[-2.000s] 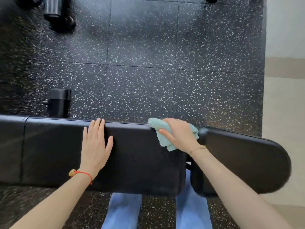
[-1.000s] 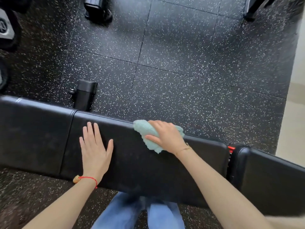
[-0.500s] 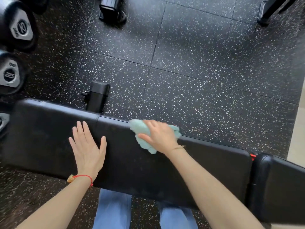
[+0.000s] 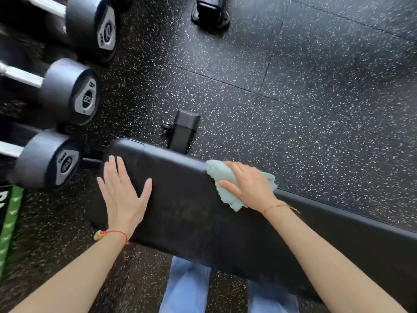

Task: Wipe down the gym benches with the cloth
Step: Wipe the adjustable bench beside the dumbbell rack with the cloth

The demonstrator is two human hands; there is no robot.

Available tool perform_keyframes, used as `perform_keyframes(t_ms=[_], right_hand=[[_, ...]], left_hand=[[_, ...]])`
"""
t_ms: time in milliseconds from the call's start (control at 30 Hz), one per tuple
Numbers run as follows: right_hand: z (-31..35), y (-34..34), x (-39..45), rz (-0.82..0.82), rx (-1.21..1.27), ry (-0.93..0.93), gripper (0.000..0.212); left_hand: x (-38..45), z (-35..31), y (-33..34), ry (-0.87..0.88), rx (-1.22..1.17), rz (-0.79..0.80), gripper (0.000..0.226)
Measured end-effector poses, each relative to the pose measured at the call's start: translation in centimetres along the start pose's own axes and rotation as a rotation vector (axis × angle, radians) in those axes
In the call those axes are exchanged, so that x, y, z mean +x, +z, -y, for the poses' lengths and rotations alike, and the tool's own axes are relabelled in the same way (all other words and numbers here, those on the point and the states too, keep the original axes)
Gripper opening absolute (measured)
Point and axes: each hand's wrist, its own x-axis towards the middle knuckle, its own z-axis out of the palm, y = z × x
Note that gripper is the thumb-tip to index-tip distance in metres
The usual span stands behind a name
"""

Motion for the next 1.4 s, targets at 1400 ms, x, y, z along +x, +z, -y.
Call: perform_keyframes(t_ms=[1400], right_hand=[[9.9, 0.4, 9.0, 0.079, 0.066, -0.139, 0.062]], left_hand=[[-3.6, -4.1, 1.0, 0.093, -0.060, 0.010, 0.088]])
